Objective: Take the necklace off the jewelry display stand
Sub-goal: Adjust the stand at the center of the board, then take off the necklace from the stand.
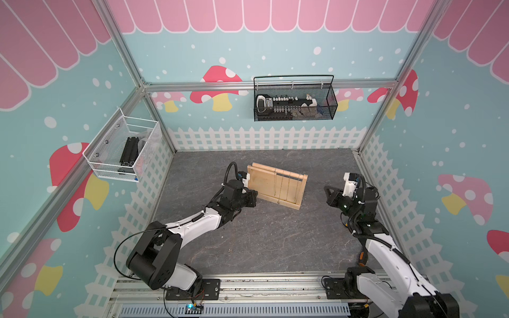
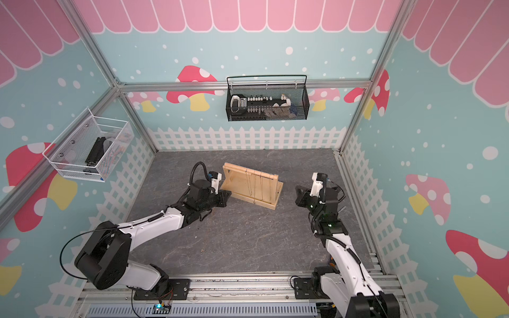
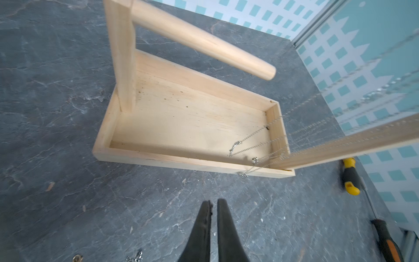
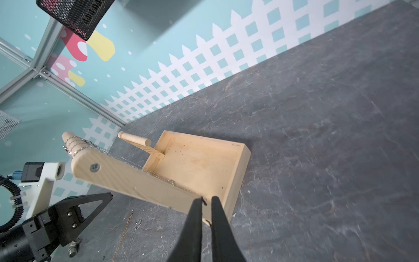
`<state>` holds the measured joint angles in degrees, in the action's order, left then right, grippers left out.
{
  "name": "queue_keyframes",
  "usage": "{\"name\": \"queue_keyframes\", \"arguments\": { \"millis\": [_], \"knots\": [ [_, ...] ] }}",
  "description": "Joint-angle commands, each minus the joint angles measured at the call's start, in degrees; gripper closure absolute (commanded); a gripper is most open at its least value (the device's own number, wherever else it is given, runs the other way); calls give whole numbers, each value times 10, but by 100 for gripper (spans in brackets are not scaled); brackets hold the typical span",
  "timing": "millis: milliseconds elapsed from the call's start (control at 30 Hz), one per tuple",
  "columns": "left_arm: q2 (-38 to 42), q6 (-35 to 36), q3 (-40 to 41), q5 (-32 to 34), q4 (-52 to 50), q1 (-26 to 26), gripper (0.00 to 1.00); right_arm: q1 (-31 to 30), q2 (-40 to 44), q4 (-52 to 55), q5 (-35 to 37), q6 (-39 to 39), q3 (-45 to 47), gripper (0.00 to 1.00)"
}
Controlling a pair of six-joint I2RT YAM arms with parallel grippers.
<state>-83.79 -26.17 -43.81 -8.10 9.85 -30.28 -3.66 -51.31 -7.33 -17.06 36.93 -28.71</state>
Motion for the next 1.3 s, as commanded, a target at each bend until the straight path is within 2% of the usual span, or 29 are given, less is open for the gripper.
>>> {"name": "queue_keyframes", "arguments": {
  "millis": [0, 67, 200, 267, 433, 600, 800, 1067, 1267],
  "knots": [
    [7, -14, 18, -43, 70, -11, 84, -5, 23, 89, 19, -42, 55, 74],
    [6, -10, 11, -47, 81, -23, 78, -6, 45, 63, -3, -35, 96, 64],
    [-10, -17, -7, -61, 97, -33, 67, -15, 91, 73, -14, -46, 131, 53],
    [-20, -29, -15, -71, 113, -34, 65, -23, 119, 81, -23, -56, 140, 50],
    [-30, -34, -28, -54, 137, -38, 64, -46, 213, 97, -14, -70, 168, 46],
    [-43, -23, -53, -66, 162, -53, 64, -48, 282, 109, 13, -63, 192, 43],
    [-29, 10, -68, -17, 138, -74, 65, -48, 279, 102, 5, -61, 194, 42],
    [-8, 61, -91, 82, 83, -100, 69, -48, 286, 101, -2, -62, 197, 42],
    [-12, 79, -103, 98, 92, -102, 72, -48, 292, 101, -2, -61, 199, 42]
  ]
}}
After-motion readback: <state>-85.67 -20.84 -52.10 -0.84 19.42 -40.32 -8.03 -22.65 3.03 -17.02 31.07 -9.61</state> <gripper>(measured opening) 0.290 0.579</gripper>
